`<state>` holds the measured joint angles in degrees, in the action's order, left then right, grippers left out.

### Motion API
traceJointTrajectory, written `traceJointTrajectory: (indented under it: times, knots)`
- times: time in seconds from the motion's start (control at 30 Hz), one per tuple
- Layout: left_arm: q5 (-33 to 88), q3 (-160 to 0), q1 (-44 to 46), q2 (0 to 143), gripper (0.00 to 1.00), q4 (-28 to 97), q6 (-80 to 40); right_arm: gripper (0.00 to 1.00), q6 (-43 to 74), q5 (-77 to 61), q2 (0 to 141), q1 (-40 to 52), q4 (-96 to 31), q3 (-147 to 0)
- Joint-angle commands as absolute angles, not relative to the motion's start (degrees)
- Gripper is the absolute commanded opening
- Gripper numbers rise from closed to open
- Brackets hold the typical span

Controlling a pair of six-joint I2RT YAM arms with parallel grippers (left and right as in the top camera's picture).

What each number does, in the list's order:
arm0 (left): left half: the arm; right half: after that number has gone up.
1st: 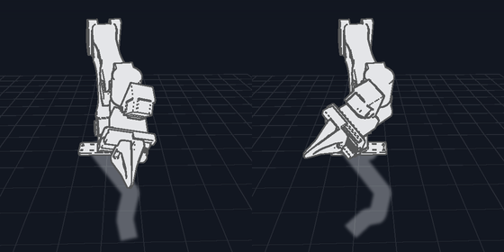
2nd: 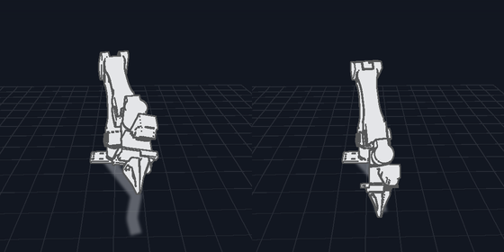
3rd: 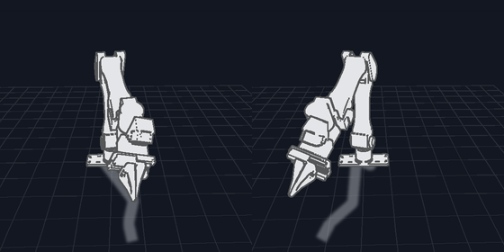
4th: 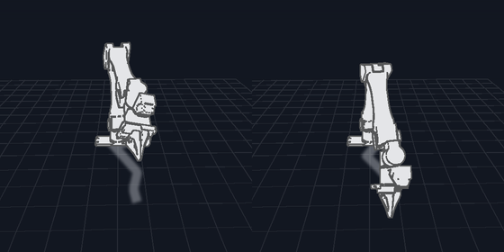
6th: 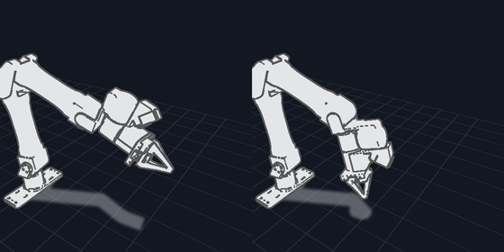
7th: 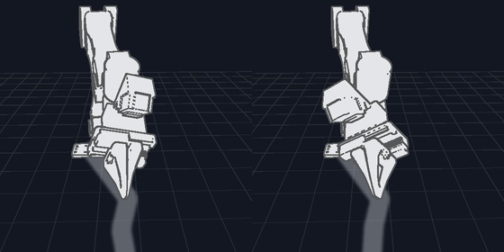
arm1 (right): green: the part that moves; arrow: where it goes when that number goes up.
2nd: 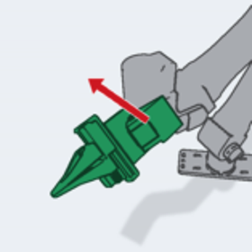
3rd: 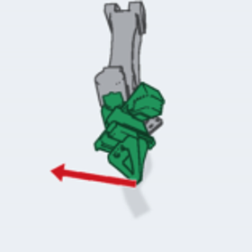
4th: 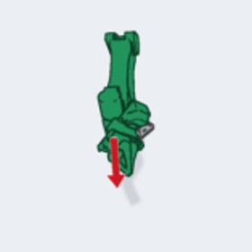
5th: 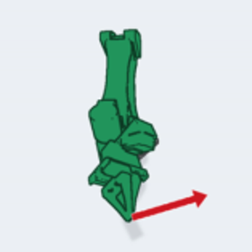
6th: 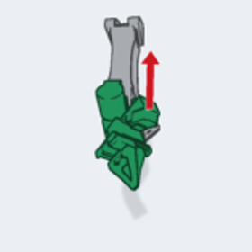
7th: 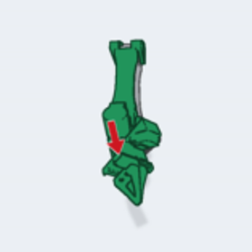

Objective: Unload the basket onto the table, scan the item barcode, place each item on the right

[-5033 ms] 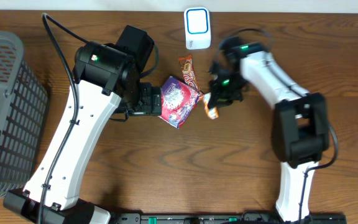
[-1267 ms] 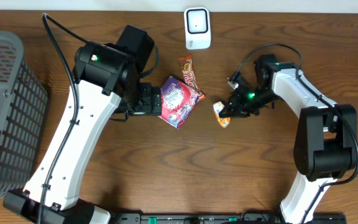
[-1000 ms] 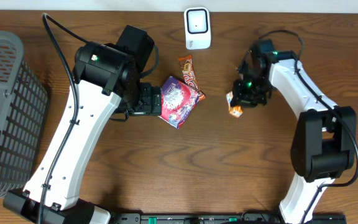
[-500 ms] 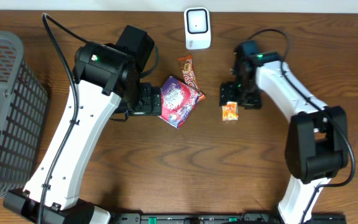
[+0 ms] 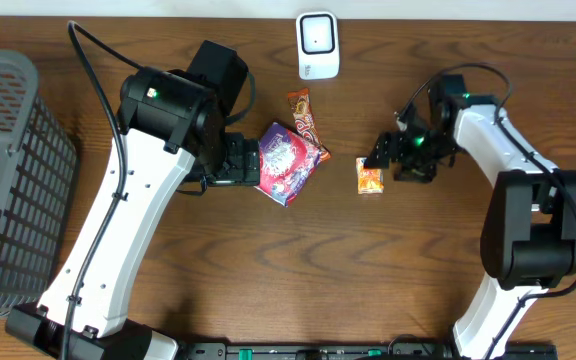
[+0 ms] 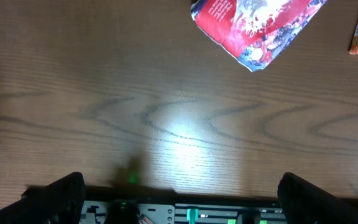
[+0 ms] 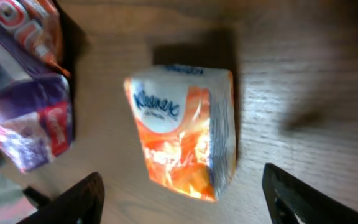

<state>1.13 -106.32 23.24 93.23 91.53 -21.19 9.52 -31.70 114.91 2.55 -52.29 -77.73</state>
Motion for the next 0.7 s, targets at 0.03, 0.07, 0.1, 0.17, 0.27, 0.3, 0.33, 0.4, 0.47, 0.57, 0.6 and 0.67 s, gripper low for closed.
traceJointTrajectory:
  times: [0.03, 0.07, 0.1, 0.17, 0.27, 0.3, 0.33, 0.4, 0.47, 0.57, 0.6, 0.67]
  knots:
    - [0.8, -106.3, 22.9, 93.3, 0.98, 91.9, -21.7, 0.72, 11.7, -33.3, 114.8, 2.6, -47.4, -72.7]
    - [0.8, -106.3, 22.9, 93.3, 0.98, 91.9, -21.7, 0.7, 12.0, -33.4, 114.8, 2.6, -45.8, -71.4]
    - [0.8, -106.3, 22.9, 93.3, 0.98, 91.8, -21.7, 0.69, 12.1, -33.3, 114.8, 2.6, -45.3, -70.9]
    - [0.8, -106.3, 22.9, 93.3, 0.98, 91.9, -21.7, 0.63, 12.2, -33.4, 114.8, 2.6, -43.4, -69.8]
    - [0.8, -106.3, 22.9, 93.3, 0.98, 91.9, -21.7, 0.49, 13.0, -33.4, 114.8, 2.7, -41.3, -68.5]
    - [0.8, -106.3, 22.9, 93.3, 0.98, 91.9, -21.7, 0.42, 13.3, -33.4, 114.8, 2.7, -40.6, -68.1]
    - [0.8, -106.3, 22.9, 93.3, 0.98, 91.9, -21.7, 0.38, 13.7, -33.4, 114.8, 2.7, -39.9, -67.7]
    - [0.8, -106.3, 22.9, 93.3, 0.98, 91.8, -21.7, 0.38, 14.3, -33.4, 114.8, 2.7, -39.0, -67.2]
    - [0.8, -106.3, 22.9, 93.3, 0.98, 91.9, -21.7, 0.36, 14.3, -33.4, 114.8, 2.7, -37.9, -66.5]
    - [0.8, -106.3, 22.9, 93.3, 0.98, 91.9, -21.7, 0.06, 14.3, -33.4, 114.8, 2.8, -37.0, -65.9]
    - [0.8, -106.3, 22.9, 93.3, 0.98, 91.9, -21.7, 0.01, 14.5, -33.5, 114.8, 2.9, -37.0, -65.9]
    - [0.8, -106.3, 22.9, 93.3, 0.98, 91.9, -21.7, 0.01, 15.7, -35.9, 114.7, 3.1, -37.7, -66.3]
